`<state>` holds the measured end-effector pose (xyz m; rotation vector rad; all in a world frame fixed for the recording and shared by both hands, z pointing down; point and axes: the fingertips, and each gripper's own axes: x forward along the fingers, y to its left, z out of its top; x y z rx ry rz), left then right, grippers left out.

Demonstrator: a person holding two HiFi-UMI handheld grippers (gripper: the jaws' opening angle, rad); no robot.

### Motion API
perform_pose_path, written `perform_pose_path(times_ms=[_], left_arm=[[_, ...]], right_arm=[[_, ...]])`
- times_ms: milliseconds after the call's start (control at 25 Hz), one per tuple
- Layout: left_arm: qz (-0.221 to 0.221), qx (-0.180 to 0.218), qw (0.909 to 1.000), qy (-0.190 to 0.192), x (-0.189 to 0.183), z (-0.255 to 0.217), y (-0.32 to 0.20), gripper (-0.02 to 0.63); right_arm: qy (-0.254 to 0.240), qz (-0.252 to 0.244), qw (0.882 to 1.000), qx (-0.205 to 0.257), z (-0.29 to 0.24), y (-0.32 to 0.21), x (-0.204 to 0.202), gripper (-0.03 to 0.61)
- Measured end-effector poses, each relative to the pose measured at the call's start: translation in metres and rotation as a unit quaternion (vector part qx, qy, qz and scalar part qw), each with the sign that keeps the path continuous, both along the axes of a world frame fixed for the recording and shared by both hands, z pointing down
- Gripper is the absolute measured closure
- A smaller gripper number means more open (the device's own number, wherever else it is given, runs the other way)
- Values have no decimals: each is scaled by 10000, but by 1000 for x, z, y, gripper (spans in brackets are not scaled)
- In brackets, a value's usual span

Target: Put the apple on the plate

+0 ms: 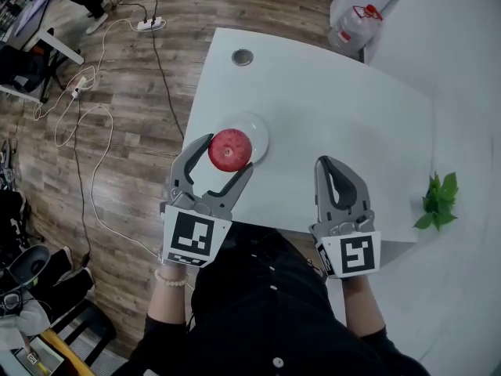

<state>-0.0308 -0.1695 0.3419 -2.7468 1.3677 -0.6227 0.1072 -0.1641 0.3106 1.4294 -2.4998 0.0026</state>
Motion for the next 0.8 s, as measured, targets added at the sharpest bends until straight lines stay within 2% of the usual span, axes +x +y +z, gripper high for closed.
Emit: perform_pose_path(times_ms=[800], left_arm=[[206,-477,9985,-182,-1,64,-35,272]], right_arm=[[128,334,9991,-237,15,-8,0,535]])
